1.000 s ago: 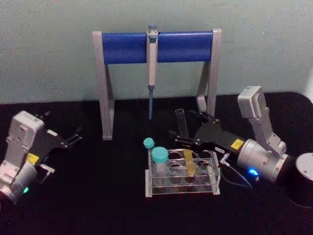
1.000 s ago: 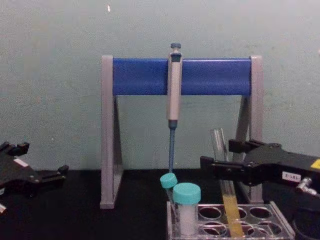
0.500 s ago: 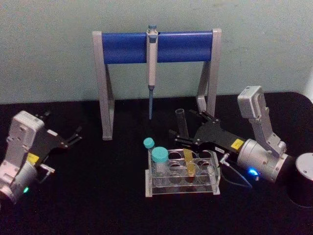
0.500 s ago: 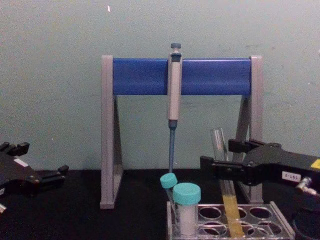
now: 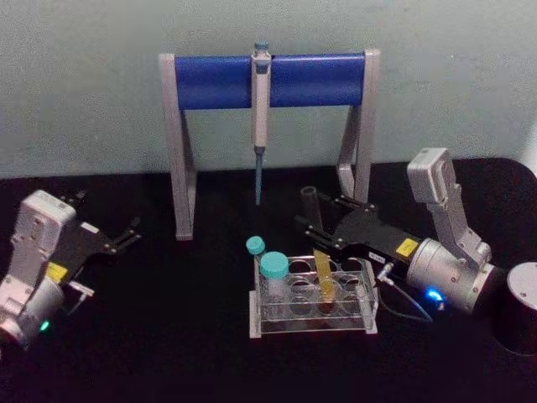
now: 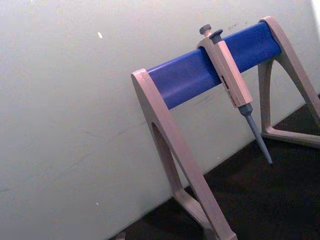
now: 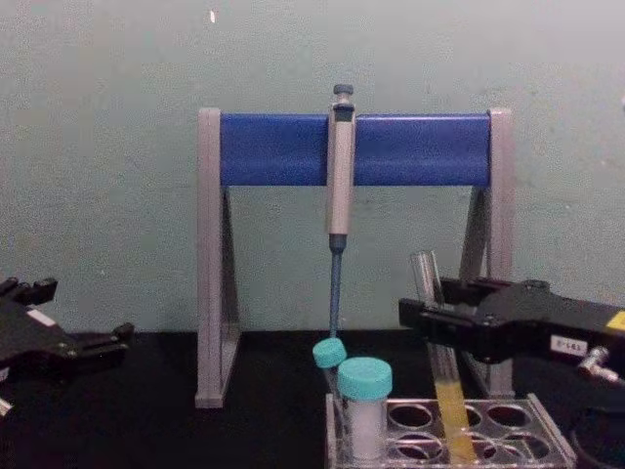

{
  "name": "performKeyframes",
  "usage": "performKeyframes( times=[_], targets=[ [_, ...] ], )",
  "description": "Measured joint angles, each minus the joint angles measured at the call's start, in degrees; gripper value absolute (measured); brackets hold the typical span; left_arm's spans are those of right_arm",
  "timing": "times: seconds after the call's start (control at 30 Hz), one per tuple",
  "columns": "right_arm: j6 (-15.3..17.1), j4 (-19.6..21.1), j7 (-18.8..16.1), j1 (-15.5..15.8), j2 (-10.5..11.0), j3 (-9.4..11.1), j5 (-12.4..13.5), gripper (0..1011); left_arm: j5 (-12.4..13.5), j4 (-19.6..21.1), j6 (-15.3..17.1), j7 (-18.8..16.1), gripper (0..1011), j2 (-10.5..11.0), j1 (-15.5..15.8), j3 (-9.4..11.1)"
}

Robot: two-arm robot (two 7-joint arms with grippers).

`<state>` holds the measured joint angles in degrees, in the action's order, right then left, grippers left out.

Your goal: Pick up the test tube from the test tube rack, shake it, then place it back into the test tube rack.

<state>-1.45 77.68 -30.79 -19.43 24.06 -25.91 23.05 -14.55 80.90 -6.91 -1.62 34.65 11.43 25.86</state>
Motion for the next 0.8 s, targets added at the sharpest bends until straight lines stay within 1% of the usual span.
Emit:
performKeyframes(
  times=[0.03, 0.13, 0.2, 0.27, 0.33, 0.4, 0.8],
  targets=[
    [0.00, 0.00, 0.00, 0.00, 0.00, 0.00, 0.00, 590, 0.00, 0.00, 0.00, 0.00, 1001, 0.00, 0.00, 0.00],
    [0.00, 0.00, 0.00, 0.00, 0.00, 0.00, 0.00, 504, 0.00, 0.00, 0.00, 0.00, 1001, 0.00, 0.00, 0.00],
    [0.00, 0.00, 0.00, 0.00, 0.00, 0.00, 0.00, 422, 0.00, 0.00, 0.00, 0.00, 1001, 0.00, 0.00, 0.00],
    [0.00, 0.00, 0.00, 0.00, 0.00, 0.00, 0.00, 383, 0.00, 0.00, 0.00, 0.00, 1001, 0.00, 0.00, 0.00],
    [0.00, 0.00, 0.00, 0.00, 0.00, 0.00, 0.00, 299, 0.00, 0.00, 0.00, 0.00, 1001, 0.00, 0.00, 0.00],
    [-0.01, 0.00, -0.01, 0.00, 0.00, 0.00, 0.02, 239, 0.00, 0.00, 0.00, 0.00, 1001, 0.00, 0.00, 0.00],
    [-0.01, 0.00, 0.00, 0.00, 0.00, 0.00, 0.02, 234, 0.00, 0.00, 0.00, 0.00, 1001, 0.00, 0.00, 0.00]
  ],
)
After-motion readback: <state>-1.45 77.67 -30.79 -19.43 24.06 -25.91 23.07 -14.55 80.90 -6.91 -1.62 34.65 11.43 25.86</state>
